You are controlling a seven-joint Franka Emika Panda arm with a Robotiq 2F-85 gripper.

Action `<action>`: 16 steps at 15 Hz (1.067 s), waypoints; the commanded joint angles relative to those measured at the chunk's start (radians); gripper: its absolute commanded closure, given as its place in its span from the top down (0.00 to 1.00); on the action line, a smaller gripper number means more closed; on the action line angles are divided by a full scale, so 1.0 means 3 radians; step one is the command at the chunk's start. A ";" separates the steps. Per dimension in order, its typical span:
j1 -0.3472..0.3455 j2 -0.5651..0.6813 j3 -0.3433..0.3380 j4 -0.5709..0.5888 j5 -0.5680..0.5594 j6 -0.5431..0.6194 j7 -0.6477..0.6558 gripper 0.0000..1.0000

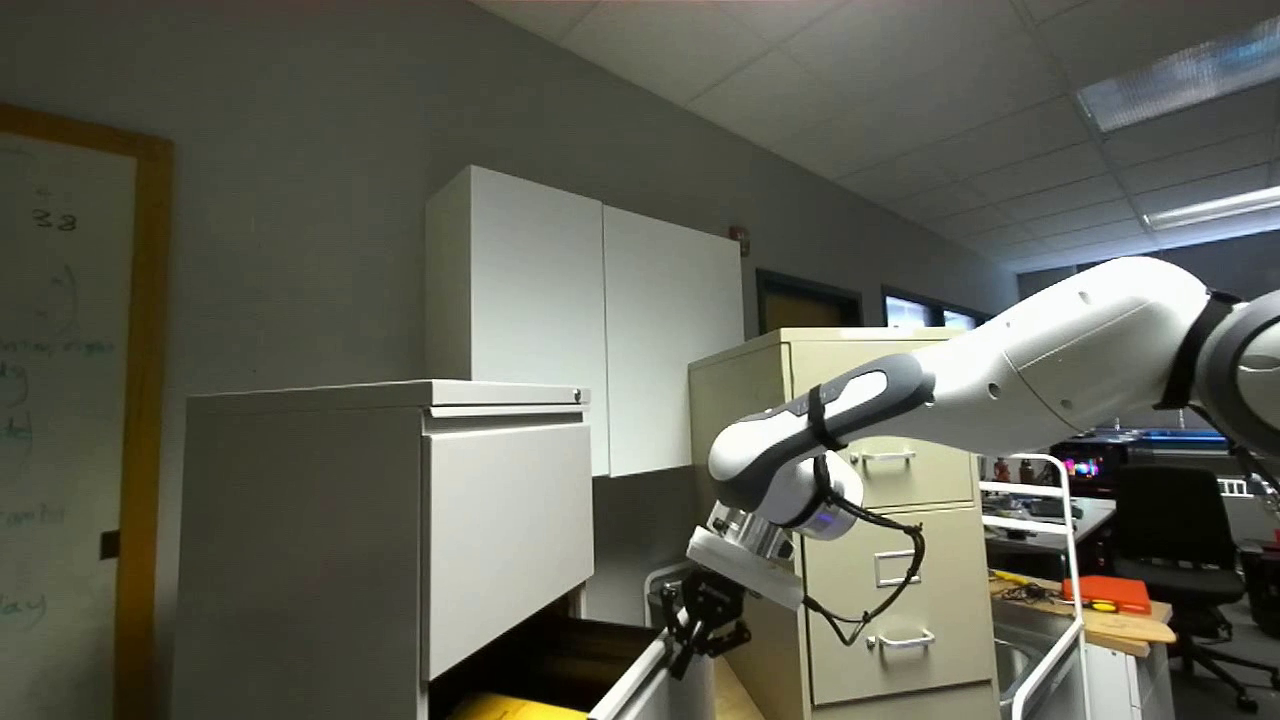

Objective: Close the drawer on the left filing cabinet

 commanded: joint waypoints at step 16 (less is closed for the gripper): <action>0.0009 0.1584 -0.0097 0.2210 0.0123 -0.0898 0.0030 0.00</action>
